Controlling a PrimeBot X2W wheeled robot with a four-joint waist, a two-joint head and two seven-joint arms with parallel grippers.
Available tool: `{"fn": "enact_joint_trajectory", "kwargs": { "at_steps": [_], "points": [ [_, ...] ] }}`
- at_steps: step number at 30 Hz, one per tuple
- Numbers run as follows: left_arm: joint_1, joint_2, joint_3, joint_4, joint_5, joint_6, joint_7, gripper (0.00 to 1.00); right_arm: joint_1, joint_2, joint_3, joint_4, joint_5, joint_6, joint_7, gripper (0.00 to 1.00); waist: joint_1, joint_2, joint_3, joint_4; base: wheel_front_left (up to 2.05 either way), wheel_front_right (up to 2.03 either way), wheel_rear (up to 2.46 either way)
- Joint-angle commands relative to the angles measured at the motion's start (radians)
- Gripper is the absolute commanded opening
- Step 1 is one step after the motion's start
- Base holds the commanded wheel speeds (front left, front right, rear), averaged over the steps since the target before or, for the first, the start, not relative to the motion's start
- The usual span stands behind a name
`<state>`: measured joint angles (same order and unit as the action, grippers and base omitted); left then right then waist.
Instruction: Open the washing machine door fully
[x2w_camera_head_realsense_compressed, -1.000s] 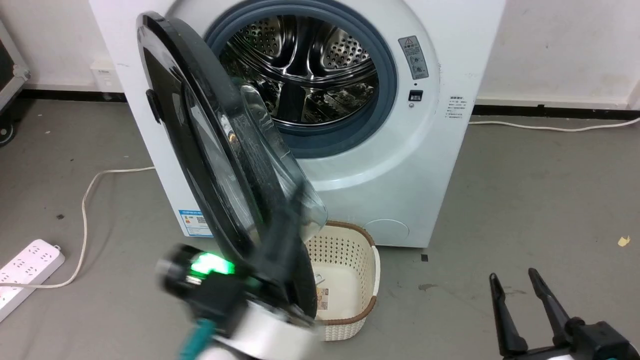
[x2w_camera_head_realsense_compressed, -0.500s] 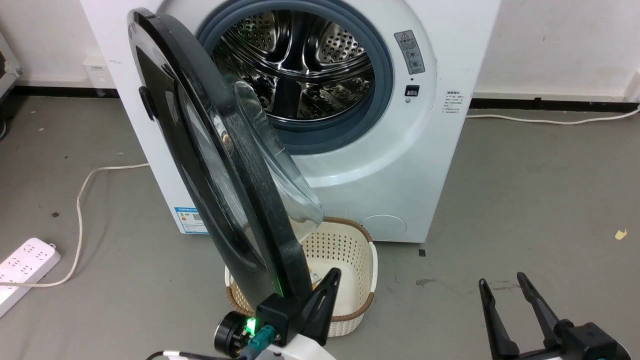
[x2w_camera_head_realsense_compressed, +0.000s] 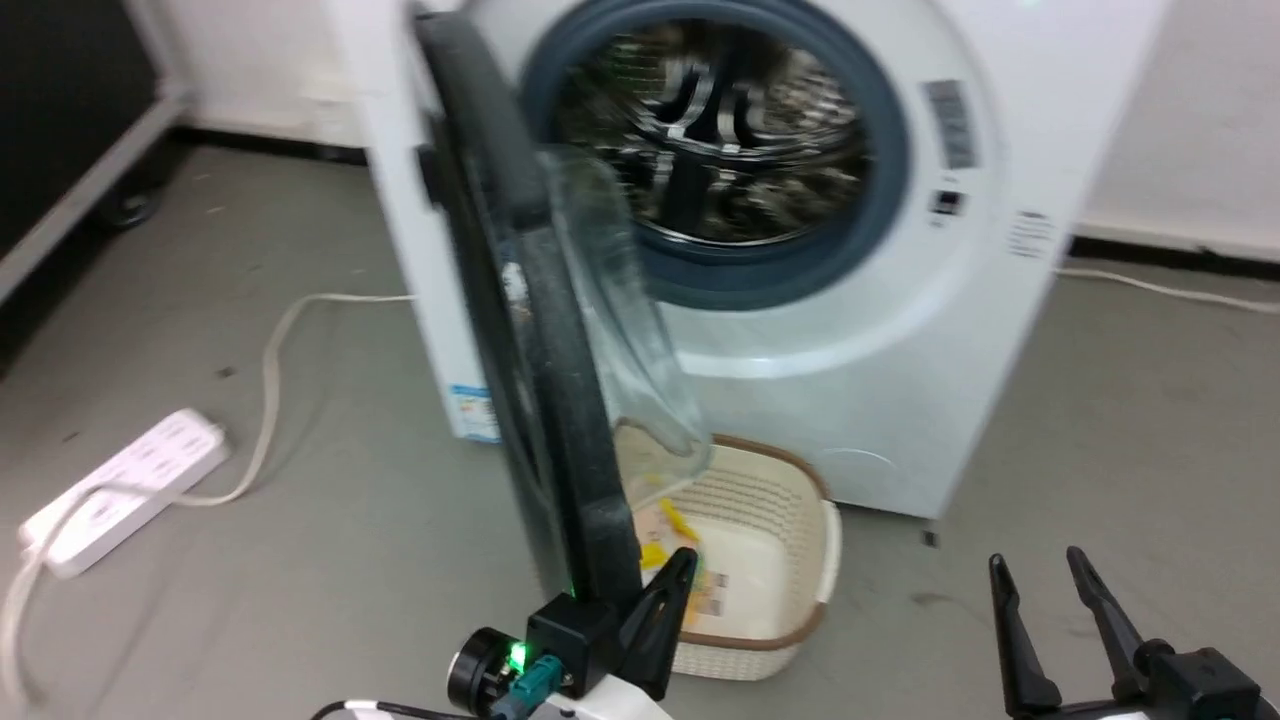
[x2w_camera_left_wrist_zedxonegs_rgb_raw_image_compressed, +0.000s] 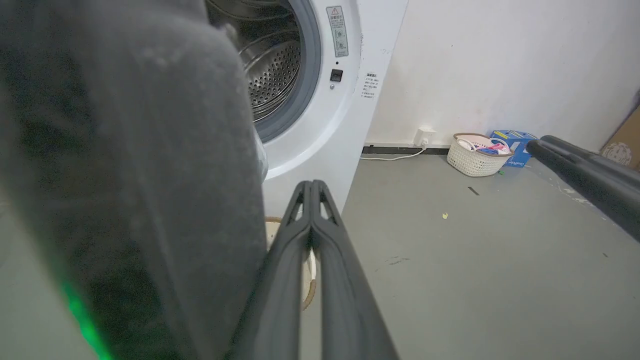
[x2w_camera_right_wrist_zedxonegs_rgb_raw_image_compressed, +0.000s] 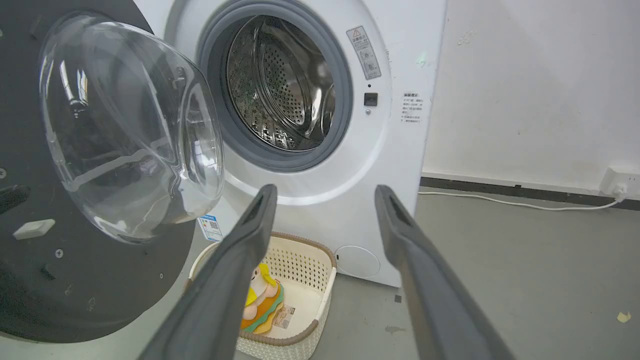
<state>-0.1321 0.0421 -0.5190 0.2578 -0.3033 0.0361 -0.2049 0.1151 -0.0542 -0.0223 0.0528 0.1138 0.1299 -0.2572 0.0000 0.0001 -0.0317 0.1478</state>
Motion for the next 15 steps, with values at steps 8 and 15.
{"fn": "enact_joint_trajectory", "kwargs": {
  "at_steps": [8,15],
  "points": [
    [-0.002,0.022,-0.004,-0.011,-0.008,0.018,-0.003,0.00,0.001,0.004,0.009,0.014,0.009,0.001,-0.005,1.00,0.0000,-0.0001,-0.017,0.221,0.00,0.00,0.00],
    [0.007,0.055,0.029,-0.045,-0.015,0.046,0.000,0.00,-0.002,0.004,0.020,0.026,0.017,0.001,-0.005,1.00,0.0000,-0.0001,-0.014,0.316,0.00,0.00,0.00]
  ]
}}
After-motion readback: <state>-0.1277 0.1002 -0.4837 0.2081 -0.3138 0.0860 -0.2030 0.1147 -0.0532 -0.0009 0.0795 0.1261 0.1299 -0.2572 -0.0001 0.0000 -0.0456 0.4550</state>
